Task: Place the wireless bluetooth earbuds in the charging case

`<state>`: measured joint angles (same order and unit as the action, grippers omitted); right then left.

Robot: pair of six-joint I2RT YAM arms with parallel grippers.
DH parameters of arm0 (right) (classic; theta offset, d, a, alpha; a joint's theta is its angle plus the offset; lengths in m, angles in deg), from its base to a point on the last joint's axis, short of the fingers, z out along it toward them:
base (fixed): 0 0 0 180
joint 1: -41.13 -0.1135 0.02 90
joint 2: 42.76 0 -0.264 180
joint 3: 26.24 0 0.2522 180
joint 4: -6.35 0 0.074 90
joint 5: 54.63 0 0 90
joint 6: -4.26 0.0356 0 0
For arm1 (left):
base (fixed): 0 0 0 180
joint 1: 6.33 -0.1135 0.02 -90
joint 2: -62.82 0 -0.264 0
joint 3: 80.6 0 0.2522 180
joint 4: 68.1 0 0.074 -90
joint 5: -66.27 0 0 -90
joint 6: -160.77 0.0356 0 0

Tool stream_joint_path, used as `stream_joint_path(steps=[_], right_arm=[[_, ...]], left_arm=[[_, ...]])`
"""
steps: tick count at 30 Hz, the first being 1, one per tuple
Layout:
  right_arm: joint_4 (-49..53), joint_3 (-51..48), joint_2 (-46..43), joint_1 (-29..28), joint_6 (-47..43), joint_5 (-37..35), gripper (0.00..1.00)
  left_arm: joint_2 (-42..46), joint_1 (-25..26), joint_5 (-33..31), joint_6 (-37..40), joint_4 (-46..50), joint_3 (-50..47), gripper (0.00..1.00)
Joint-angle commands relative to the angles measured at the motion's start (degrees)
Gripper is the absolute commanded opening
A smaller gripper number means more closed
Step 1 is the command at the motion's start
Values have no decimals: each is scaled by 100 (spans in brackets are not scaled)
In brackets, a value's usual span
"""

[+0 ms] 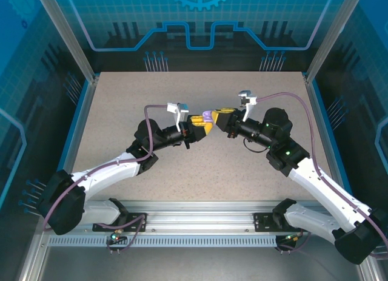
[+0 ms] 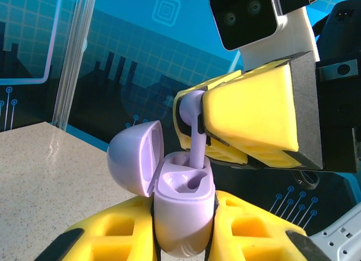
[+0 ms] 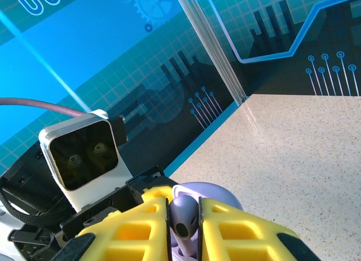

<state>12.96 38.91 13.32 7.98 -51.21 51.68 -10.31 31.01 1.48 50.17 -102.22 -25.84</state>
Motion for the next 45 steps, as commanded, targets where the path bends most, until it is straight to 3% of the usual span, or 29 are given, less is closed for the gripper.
stream_joint_path(steps=[1,14,27,30,37,45], right_arm=[[35,37,-53,-96,-75,86,18],[490,133,-18,-107,-251,-17,23],[798,222,-114,-101,-406,-204,47],[912,286,-132,-104,-492,-224,48],[1374,383,-356,-99,-792,-560,53],[1992,456,-697,-79,-1066,-1078,58]], left_arm=[[127,44,-135,175,-118,112,0],[215,48,-105,201,-212,50,0],[237,53,-36,265,-143,30,0],[237,49,-22,300,-69,22,0],[340,46,-131,513,372,4,0],[557,-39,-729,654,1389,47,0]])
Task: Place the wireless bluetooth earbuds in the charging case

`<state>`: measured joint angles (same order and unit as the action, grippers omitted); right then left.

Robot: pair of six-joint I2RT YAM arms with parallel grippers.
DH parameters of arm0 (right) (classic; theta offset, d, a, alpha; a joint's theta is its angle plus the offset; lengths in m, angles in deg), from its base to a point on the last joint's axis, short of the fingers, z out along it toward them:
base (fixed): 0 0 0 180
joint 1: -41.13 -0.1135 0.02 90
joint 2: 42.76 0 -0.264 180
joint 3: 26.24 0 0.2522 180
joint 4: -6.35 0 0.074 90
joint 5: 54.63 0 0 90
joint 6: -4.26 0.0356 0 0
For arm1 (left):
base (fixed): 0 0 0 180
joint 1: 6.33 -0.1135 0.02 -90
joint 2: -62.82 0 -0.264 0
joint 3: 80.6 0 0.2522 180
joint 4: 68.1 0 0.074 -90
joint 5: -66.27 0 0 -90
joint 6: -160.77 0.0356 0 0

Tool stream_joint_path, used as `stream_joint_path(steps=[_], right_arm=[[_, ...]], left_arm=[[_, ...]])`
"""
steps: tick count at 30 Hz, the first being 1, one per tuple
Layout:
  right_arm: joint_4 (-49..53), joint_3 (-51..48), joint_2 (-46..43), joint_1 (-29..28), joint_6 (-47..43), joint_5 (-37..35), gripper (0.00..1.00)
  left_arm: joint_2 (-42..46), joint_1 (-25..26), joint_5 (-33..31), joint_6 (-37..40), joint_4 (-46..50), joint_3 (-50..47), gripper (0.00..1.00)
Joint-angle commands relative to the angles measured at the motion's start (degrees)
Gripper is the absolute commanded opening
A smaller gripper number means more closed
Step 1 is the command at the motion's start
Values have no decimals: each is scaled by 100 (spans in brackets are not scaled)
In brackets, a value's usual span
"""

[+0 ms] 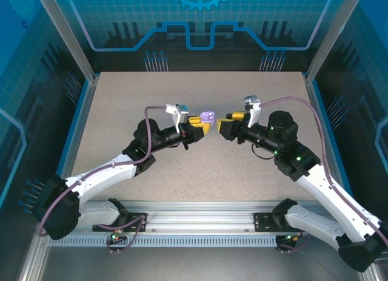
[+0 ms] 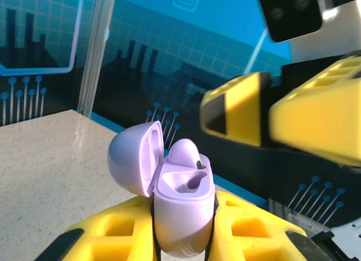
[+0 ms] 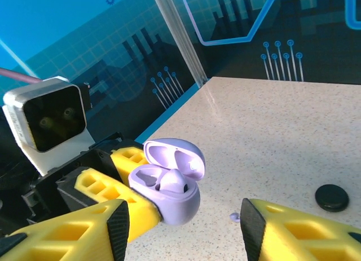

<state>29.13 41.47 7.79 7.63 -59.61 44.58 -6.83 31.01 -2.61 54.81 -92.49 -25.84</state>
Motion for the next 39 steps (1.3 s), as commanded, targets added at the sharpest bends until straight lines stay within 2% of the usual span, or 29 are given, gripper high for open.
stream_joint_path(steps=[1,7,13,22,32,35,39], right_arm=[[507,205,-166,-21,-268,-514,58],[1076,218,59,114,-455,-1019,59],[1225,246,787,299,-573,-1084,58],[678,458,2504,303,-677,-154,54],[1275,2030,5018,-190,-1233,233,46],[1414,2531,5623,-337,-1325,317,45],[1569,3106,6288,-477,-1412,521,39]], left_arm=[[260,-90,-347,162,512,40,0],[630,-485,-405,-30,1481,142,0],[1076,-863,-294,-109,1994,94,0],[1553,-1036,-230,-12,2449,124,0],[1730,-1080,-221,-11,2647,200,0],[1744,-1093,-207,-37,2648,205,0],[1787,-1089,-201,-63,2646,177,0]])
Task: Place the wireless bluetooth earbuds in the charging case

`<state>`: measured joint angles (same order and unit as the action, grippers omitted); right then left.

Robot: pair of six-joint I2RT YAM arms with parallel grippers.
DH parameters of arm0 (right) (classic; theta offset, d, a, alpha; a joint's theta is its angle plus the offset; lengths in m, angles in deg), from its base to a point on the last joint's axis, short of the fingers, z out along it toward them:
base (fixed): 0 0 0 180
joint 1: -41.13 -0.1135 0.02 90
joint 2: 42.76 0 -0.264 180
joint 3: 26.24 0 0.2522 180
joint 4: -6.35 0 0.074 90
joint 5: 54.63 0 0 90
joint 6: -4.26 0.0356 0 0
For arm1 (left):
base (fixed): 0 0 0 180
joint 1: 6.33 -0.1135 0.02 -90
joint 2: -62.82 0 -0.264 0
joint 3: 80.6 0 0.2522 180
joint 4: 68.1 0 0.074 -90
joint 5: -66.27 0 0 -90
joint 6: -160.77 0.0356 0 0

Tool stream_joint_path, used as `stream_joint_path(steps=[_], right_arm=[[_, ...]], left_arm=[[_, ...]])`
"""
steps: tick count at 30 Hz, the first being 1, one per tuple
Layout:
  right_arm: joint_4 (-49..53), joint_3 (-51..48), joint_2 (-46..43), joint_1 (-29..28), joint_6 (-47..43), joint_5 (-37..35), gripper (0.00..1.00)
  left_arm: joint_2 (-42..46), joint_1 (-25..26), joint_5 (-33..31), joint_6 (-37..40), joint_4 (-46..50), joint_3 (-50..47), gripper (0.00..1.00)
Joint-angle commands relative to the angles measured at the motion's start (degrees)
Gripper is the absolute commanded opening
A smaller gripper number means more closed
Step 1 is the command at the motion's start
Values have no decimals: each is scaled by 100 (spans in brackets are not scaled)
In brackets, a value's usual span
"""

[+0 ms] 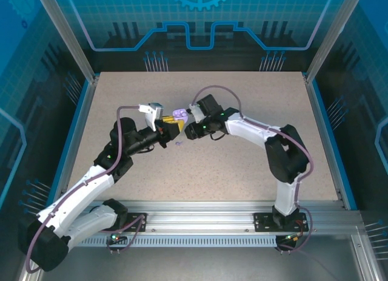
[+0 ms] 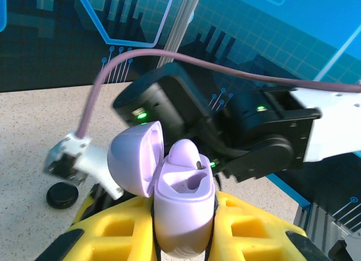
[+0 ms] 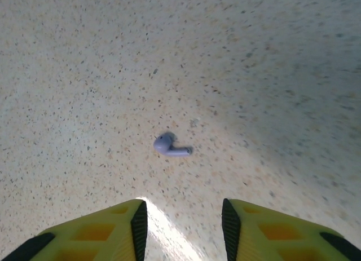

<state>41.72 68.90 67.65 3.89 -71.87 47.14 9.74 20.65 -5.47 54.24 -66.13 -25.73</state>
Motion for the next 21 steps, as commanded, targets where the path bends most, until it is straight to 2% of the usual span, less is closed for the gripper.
stream_joint_path(steps=[1,6,13,21], right_arm=[[367,532,462,-130,-203,291,36],[641,1205,1147,-239,-234,270,27],[1081,1971,1787,-321,-263,97,23],[1510,2400,2191,-359,-244,-157,20]], left_arm=[[144,-53,85,-7,11,158,0],[192,-53,46,-15,21,98,0],[197,-53,57,-35,6,85,0],[199,-53,46,-69,-28,39,0]])
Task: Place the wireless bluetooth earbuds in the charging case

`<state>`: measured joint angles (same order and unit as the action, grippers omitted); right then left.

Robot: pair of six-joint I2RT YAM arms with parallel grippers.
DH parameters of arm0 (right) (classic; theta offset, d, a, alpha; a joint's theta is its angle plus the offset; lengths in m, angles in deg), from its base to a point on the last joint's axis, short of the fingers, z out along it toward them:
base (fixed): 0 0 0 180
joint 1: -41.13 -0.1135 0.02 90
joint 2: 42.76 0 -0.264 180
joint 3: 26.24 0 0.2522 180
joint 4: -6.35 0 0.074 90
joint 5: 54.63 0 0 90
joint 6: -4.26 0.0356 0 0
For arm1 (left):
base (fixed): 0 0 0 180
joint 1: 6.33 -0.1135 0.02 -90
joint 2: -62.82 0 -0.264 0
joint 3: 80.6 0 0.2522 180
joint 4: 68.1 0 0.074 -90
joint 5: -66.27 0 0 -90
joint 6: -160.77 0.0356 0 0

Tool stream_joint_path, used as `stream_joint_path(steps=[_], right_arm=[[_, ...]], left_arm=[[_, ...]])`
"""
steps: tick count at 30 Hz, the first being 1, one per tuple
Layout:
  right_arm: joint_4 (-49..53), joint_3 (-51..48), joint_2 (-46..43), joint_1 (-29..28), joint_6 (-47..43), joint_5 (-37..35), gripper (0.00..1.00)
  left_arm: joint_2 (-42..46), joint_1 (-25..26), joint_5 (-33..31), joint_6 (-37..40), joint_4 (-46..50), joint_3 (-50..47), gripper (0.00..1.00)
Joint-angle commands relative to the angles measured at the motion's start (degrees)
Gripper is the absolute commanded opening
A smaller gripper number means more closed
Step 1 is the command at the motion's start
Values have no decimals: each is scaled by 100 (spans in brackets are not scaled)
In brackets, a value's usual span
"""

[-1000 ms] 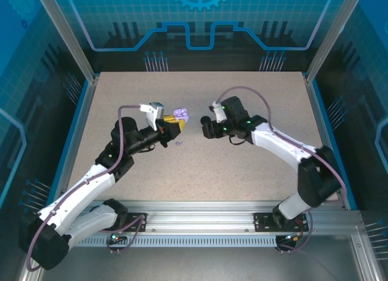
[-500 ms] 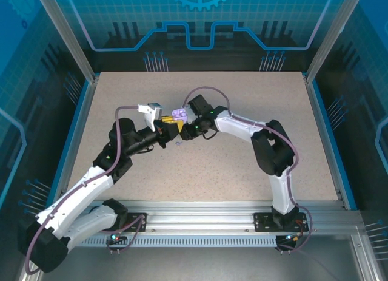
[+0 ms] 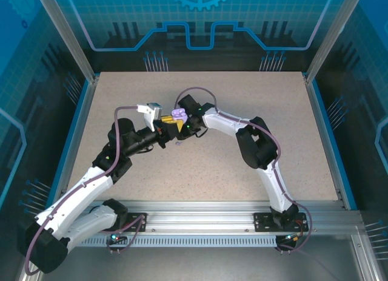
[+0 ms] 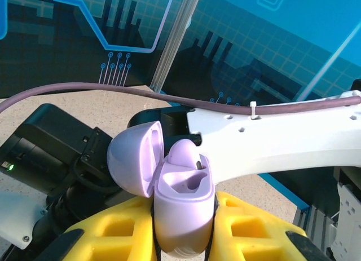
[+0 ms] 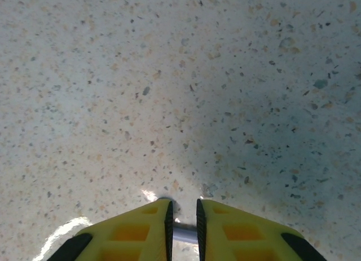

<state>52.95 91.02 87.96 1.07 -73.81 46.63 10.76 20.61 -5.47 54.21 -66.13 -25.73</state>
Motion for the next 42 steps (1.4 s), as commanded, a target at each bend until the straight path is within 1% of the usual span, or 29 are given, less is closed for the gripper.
stream_joint_path(steps=[1,7,8,12,17,25,32,33,35,42], right_arm=[[398,197,189,-77,-50,-122,20],[553,288,228,-90,-74,-212,20],[600,318,372,-99,-89,-213,20],[825,410,446,-169,-209,-251,20],[1021,417,455,-248,-347,-365,20],[1319,393,299,-305,-395,-327,20],[1453,369,286,-343,-392,-40,21],[1462,356,136,-344,-393,-5,21],[1493,348,127,-361,-412,76,21],[1394,169,-40,-385,-348,344,25]], left_arm=[[98,-49,52,-78,-70,11,0],[98,-48,53,-96,-114,-20,0],[99,-48,57,-93,-111,-18,0],[98,-53,55,-76,-78,-12,0],[98,-48,55,-74,-86,-6,0],[105,-49,55,-85,-85,-6,0],[125,-53,55,-107,-73,3,0],[131,-48,54,-102,-67,1,0],[132,-48,55,-107,-66,4,0],[158,-49,45,-110,-55,18,1]])
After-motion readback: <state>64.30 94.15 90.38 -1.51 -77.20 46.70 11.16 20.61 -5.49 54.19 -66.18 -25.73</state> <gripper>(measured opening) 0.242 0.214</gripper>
